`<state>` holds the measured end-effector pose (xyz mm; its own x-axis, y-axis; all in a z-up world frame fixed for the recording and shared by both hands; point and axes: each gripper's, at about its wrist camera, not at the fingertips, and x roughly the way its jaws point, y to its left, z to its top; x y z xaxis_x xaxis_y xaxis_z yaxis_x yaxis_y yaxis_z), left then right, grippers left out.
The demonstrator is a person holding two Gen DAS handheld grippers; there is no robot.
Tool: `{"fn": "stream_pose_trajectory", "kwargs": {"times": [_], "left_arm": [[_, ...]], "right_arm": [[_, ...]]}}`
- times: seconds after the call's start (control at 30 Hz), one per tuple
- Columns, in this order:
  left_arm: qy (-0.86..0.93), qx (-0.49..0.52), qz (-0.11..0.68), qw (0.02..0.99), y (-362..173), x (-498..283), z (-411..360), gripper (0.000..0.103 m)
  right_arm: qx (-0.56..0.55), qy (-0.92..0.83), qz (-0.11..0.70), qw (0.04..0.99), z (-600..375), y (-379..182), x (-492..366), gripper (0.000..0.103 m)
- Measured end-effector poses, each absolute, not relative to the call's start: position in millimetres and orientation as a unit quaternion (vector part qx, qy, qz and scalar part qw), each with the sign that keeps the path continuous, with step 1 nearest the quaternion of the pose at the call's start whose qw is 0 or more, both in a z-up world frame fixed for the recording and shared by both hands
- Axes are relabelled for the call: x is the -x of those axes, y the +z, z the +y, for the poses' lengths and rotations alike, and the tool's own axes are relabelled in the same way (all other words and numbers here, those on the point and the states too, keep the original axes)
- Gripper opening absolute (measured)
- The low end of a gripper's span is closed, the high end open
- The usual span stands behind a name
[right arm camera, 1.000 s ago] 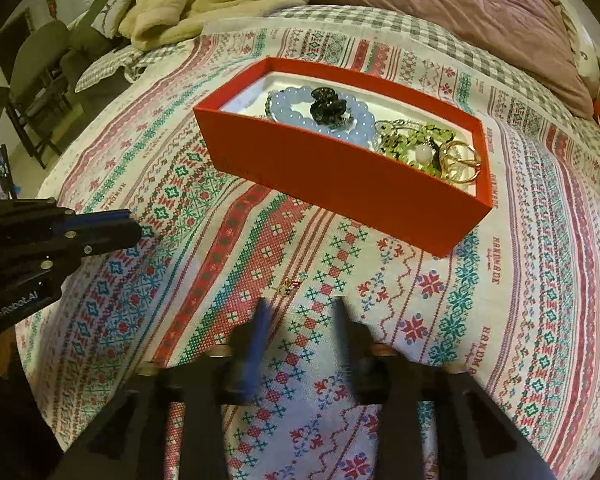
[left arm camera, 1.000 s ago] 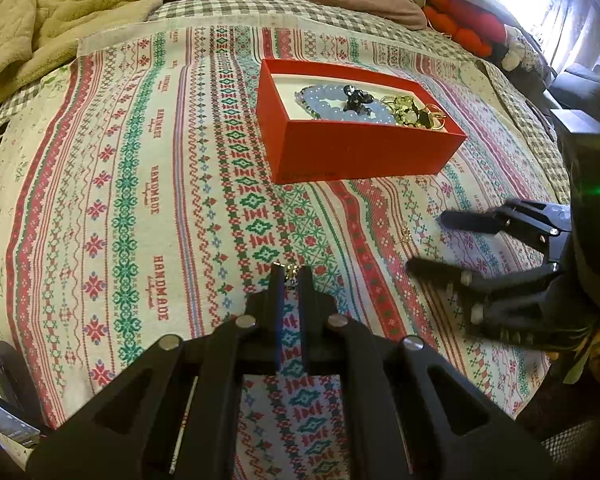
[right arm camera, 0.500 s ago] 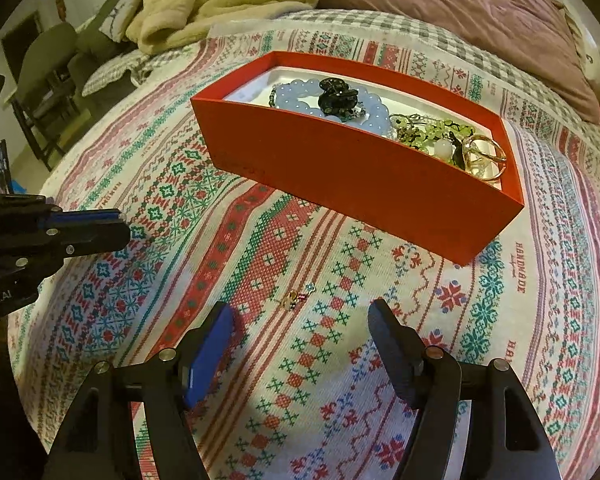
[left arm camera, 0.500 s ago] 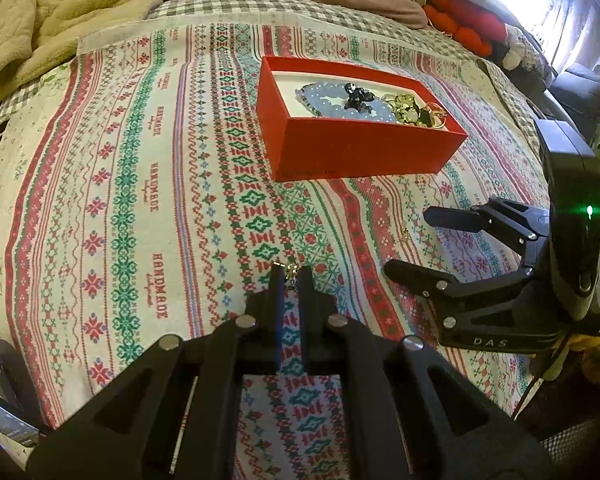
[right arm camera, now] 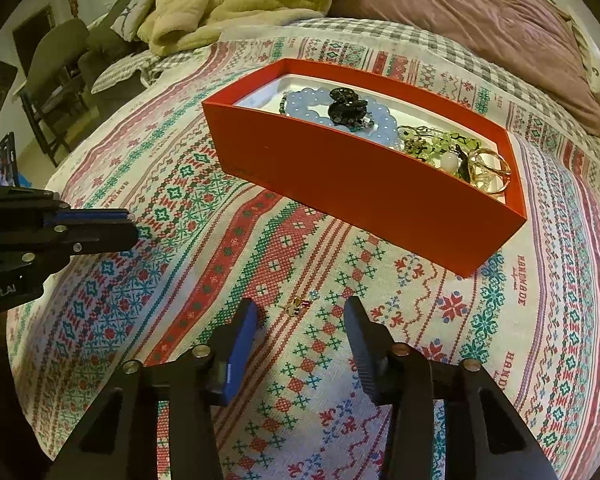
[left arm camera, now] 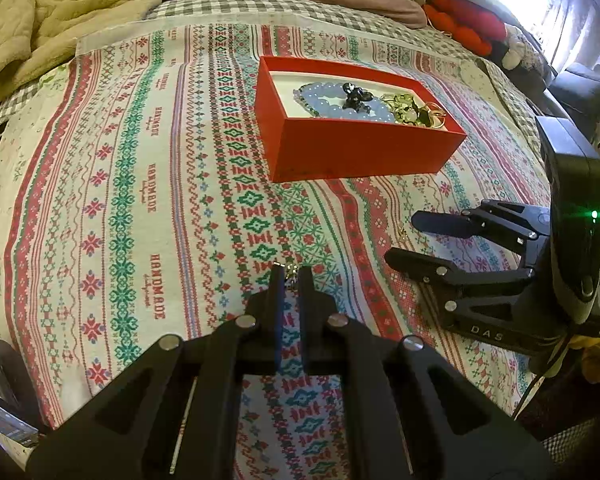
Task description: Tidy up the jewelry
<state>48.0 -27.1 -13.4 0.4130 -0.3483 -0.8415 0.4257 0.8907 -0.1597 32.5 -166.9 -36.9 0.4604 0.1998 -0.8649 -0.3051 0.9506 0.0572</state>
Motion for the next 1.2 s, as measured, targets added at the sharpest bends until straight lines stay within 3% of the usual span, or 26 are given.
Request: {"fn": "stream_pose_trajectory", "kwargs": {"times": [0.17, 0.53, 1.2], "left_arm": [[-0.230, -0.039, 0.491, 0.839, -13, -48, -28, 0.008], [-0.230, -0.039, 0.490, 0.840, -12, -46, -29, 0.008], [-0.233, -0.036, 0.483, 0.843, -3, -52, -27, 0.008]], "right_arm": [[0.058, 0.153, 0.497, 0.852, -165, -37, -33, 0.038], [0.070, 0.164, 0.496, 0.850, -163, -35, -34, 0.011], [0.075, 0.153, 0.501, 0.848, -166, -22, -35, 0.007]]}}
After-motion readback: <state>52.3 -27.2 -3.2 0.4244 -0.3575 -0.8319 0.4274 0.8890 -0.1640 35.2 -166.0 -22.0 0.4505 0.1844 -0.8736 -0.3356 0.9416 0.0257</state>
